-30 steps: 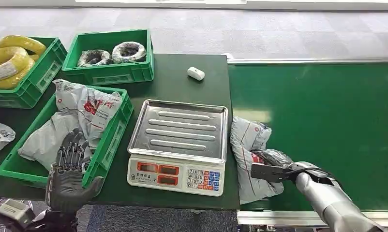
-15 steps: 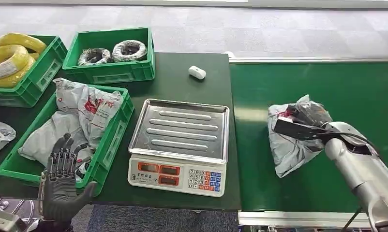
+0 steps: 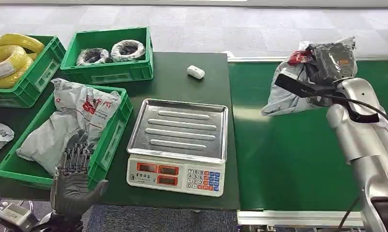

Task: Moved the parcel from conveyor to table for the left to box.

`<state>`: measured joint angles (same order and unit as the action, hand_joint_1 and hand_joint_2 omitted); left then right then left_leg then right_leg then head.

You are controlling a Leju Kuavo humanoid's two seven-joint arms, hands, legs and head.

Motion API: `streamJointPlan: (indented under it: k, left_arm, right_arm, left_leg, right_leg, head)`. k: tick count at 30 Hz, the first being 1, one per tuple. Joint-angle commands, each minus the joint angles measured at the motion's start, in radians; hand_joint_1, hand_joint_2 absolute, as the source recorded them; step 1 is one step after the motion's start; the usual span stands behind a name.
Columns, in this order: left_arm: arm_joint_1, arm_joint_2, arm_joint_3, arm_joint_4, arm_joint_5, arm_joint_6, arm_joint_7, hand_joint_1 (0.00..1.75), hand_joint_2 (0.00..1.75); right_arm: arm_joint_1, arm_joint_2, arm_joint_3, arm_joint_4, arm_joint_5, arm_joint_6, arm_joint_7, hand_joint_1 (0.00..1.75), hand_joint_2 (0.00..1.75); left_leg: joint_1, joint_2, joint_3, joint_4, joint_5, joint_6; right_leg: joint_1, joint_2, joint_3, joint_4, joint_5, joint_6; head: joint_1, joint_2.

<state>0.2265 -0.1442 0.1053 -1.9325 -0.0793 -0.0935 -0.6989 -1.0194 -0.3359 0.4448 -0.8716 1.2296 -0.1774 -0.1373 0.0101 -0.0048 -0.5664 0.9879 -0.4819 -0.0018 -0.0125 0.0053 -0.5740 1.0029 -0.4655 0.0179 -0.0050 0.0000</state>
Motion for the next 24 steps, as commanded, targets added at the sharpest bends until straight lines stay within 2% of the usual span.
streamJointPlan:
  k: [1, 5, 11, 18, 24]
  left_arm:
    - [-0.188, 0.015, -0.11, 0.273, -0.012, -0.056, 0.001, 0.0, 1.75]
    - [-0.217, 0.016, -0.132, 0.301, -0.016, -0.066, 0.007, 0.0, 1.75]
    - [-0.241, 0.017, -0.128, 0.32, -0.017, -0.071, 0.008, 0.0, 1.75]
    - [-0.246, 0.013, -0.118, 0.327, -0.015, -0.081, 0.009, 0.0, 1.75]
    - [-0.247, 0.013, -0.118, 0.329, -0.015, -0.082, 0.009, 0.0, 1.75]
  right_arm:
    - [-0.266, 0.379, 0.17, 0.385, 0.113, -0.02, 0.016, 1.75, 1.75]
    - [-0.232, 0.436, 0.188, 0.389, 0.097, -0.038, -0.018, 1.75, 1.75]
    - [-0.19, 0.477, 0.21, 0.359, 0.067, -0.035, -0.062, 1.75, 1.75]
    - [-0.149, 0.487, 0.233, 0.299, 0.033, -0.033, -0.105, 1.75, 1.75]
    - [-0.136, 0.486, 0.24, 0.286, 0.034, -0.034, -0.098, 1.75, 1.75]
  left_leg:
    - [-0.002, 0.007, 0.003, -0.002, 0.0, -0.001]
    - [0.0, 0.005, 0.004, -0.002, 0.001, -0.002]
    - [0.0, 0.002, 0.002, -0.002, 0.002, -0.001]
    - [0.0, 0.001, 0.001, -0.001, 0.002, -0.002]
    - [0.001, -0.001, 0.001, -0.001, 0.002, -0.002]
  right_leg:
    - [-0.002, 0.006, -0.002, 0.001, 0.001, -0.001]
    - [0.0, 0.004, -0.001, 0.001, 0.001, -0.002]
    - [0.0, 0.001, 0.0, 0.001, 0.0, -0.001]
    - [0.0, 0.0, -0.001, 0.0, 0.001, -0.002]
    - [0.001, -0.001, 0.0, 0.0, 0.0, -0.002]
  head:
    - [0.0, 0.0]
    - [0.0, 0.0]
    - [0.0, 0.0]
    - [0.0, 0.0]
    - [0.0, 0.0]
